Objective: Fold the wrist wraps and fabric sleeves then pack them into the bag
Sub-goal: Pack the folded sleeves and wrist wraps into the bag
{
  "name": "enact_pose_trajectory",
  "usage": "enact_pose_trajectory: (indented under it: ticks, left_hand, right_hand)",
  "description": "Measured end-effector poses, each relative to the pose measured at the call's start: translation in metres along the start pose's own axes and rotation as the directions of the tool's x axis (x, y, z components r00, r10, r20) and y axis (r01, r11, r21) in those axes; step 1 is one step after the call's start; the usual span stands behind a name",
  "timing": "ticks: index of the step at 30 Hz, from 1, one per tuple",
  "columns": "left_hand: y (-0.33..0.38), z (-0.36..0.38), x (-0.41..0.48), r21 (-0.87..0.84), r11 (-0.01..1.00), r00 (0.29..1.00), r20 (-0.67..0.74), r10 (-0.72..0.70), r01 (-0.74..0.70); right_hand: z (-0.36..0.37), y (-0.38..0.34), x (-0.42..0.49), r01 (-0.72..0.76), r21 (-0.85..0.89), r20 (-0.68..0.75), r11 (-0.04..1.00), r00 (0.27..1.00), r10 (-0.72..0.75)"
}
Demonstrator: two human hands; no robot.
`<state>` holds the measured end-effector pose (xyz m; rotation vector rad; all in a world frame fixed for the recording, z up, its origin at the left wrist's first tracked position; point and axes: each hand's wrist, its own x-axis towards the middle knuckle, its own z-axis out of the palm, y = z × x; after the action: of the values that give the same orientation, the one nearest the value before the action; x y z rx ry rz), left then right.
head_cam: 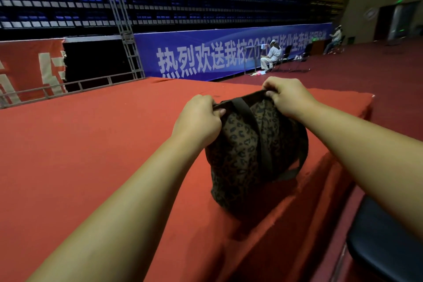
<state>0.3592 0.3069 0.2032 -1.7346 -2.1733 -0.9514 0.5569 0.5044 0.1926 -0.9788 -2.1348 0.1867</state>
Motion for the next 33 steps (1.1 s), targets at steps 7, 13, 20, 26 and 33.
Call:
enact_pose_trajectory:
  ticks: [7, 13, 20, 26, 33]
  left_hand:
    - [0.082, 0.06, -0.012, -0.074, 0.993, 0.989, 0.114, 0.098, -0.089]
    - [0.154, 0.141, -0.021, -0.146, 0.976, 0.937, 0.286, 0.2, -0.164]
    - [0.236, 0.248, -0.048, -0.22, 0.96, 0.807, 0.527, 0.268, -0.175]
    - [0.31, 0.32, -0.09, -0.414, 0.906, 0.769, 0.552, 0.324, -0.085]
    - [0.34, 0.384, -0.159, -0.511, 0.851, 0.681, 0.582, 0.445, -0.119]
  right_hand:
    - [-0.067, 0.078, -0.058, -0.103, -0.111, -0.019, 0.989, 0.995, 0.101]
    - [-0.106, 0.173, -0.113, -0.218, -0.213, -0.024, 0.953, 0.976, 0.218]
    - [-0.139, 0.276, -0.185, -0.355, -0.313, 0.012, 0.881, 0.926, 0.377]
    - [-0.169, 0.343, -0.248, -0.508, -0.401, -0.069, 0.763, 0.847, 0.528]
    - [-0.158, 0.392, -0.305, -0.634, -0.542, -0.029, 0.552, 0.671, 0.741]
